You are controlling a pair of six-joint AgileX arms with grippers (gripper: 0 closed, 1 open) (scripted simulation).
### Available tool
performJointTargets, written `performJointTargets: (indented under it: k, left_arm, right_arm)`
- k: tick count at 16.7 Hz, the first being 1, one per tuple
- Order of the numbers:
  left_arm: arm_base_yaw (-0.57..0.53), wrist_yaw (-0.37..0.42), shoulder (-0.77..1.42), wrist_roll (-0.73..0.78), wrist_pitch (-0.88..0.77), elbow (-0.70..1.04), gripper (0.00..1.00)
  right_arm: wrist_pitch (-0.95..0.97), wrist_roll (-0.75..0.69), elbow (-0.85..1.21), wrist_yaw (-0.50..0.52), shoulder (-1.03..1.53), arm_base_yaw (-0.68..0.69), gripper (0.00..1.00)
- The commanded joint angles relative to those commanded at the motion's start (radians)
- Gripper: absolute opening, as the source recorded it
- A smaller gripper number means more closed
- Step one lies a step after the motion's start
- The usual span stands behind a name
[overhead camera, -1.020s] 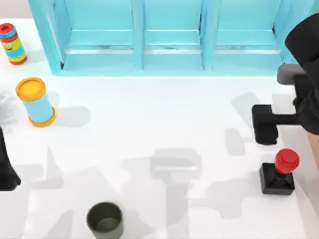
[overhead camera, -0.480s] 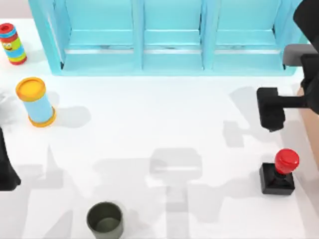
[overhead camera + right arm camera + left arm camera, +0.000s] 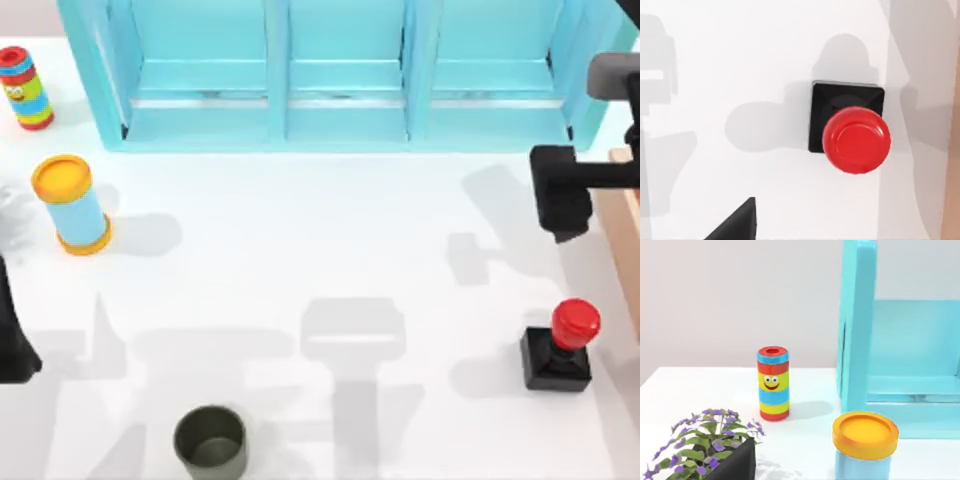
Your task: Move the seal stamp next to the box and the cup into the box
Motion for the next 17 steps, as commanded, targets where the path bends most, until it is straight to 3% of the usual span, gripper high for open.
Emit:
performJointTargets:
  k: [7,17]
  left_arm:
    - [0.0,0.0,0.0,0.0,0.0,0.0,1.0]
    - [0.0,0.0,0.0,0.0,0.0,0.0,1.0]
  right_arm:
    - [-0.003,0.021,0.015,0.002,0.025,0.016,1.0]
    - [-0.023,0.231,0.204,-0.025,0.234,0.228,1.0]
